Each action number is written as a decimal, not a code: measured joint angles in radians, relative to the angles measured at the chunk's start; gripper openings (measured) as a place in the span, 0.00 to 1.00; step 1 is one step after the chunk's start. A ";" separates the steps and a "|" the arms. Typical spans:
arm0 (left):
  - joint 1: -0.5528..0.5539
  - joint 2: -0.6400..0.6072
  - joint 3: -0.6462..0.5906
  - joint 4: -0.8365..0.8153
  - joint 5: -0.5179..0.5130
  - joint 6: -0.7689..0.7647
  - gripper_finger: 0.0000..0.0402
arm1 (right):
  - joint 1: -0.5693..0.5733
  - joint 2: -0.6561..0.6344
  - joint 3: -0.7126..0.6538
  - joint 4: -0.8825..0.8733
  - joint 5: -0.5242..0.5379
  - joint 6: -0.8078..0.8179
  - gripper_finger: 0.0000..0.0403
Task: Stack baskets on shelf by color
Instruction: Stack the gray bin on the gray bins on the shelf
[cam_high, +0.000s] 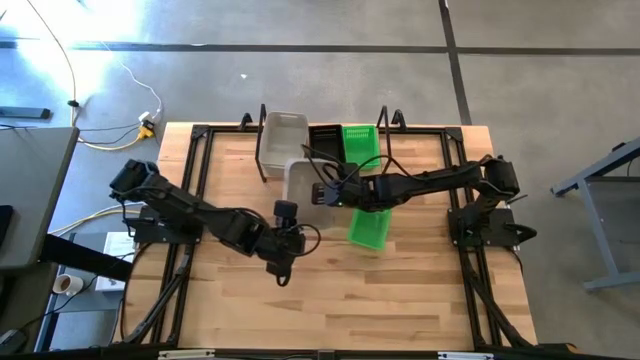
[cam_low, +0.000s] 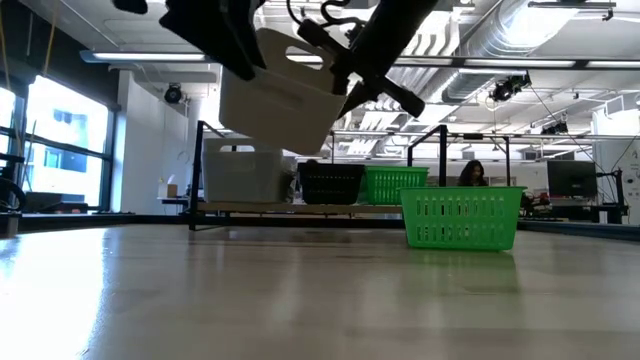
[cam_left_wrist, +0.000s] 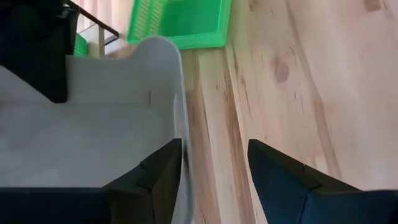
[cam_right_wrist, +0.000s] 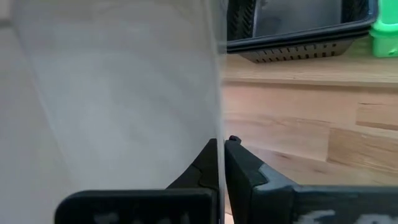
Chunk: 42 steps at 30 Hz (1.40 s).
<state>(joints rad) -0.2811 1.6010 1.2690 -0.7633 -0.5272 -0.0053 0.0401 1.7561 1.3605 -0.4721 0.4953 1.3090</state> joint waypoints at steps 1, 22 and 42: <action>0.005 0.007 0.001 0.000 0.001 0.001 0.43 | 0.002 0.000 0.000 0.008 0.000 0.000 0.00; 0.021 0.024 0.002 -0.163 -0.149 0.026 0.29 | 0.049 -0.014 0.116 -0.048 0.020 -0.060 0.00; -0.001 -0.002 0.000 -0.158 -0.179 0.044 0.00 | 0.064 -0.018 0.179 -0.176 0.015 -0.072 0.05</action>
<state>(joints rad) -0.2817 1.5990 1.2690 -0.9208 -0.7064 0.0386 0.1043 1.7376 1.5394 -0.6483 0.5108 1.2368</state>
